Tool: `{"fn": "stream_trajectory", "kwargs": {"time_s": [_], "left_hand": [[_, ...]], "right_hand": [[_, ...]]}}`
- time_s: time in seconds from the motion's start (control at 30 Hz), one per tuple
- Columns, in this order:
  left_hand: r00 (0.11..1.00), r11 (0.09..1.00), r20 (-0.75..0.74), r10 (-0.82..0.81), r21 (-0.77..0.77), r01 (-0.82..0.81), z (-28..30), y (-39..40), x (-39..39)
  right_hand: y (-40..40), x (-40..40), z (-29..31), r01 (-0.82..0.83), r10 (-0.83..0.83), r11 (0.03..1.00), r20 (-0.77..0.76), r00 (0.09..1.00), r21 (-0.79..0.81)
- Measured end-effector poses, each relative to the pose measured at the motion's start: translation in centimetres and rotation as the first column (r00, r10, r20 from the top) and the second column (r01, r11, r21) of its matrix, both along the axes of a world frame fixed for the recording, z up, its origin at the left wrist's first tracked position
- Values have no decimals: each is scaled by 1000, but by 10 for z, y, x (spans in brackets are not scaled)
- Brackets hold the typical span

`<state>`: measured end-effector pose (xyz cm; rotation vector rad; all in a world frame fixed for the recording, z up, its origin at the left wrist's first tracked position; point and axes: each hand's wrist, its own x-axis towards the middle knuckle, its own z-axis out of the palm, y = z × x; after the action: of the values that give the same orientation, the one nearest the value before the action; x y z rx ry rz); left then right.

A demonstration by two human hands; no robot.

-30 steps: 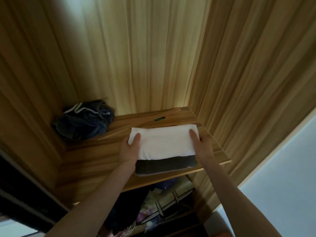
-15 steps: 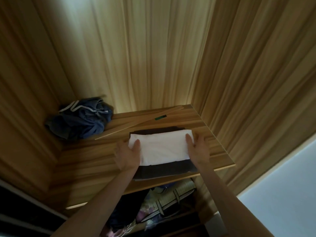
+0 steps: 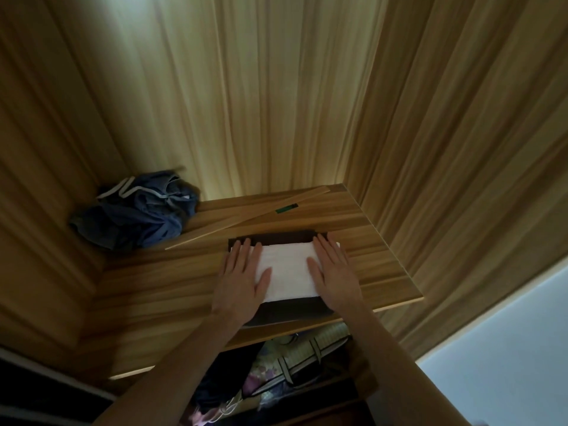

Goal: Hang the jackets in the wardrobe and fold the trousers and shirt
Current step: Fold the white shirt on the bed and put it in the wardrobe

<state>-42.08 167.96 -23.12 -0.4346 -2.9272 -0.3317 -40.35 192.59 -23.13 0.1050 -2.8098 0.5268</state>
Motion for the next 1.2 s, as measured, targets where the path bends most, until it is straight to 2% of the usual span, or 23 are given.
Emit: {"fn": "stream_trajectory", "kwargs": {"time_s": [0.23,0.4,0.53,0.7,0.83,1.1,1.2], "left_hand": [[996,1000,93,-4,-14,5,11,0,-2],[998,999,-45,35,-16,-36,43,-16,20],[990,998,-131,56,27,-53,62,-43,44],[968,999,-250,35,41,-25,82,-85,89],[949,998,-315,20,56,-2,97,-126,134],[906,988,-422,-45,116,103,135,-187,227],[906,986,-419,-64,114,123,143,-209,256]], "right_hand": [[4,-1,6,-31,35,998,73,997,-46],[-9,15,35,20,-21,999,-26,999,-46],[-35,42,62,-3,-1,999,-79,997,-46],[-87,83,90,-34,19,995,-156,988,-94],[-134,125,105,-4,-13,994,-159,987,-106],[-204,233,132,91,-81,996,-260,962,25],[-226,266,142,114,-96,992,-283,954,48]]}}
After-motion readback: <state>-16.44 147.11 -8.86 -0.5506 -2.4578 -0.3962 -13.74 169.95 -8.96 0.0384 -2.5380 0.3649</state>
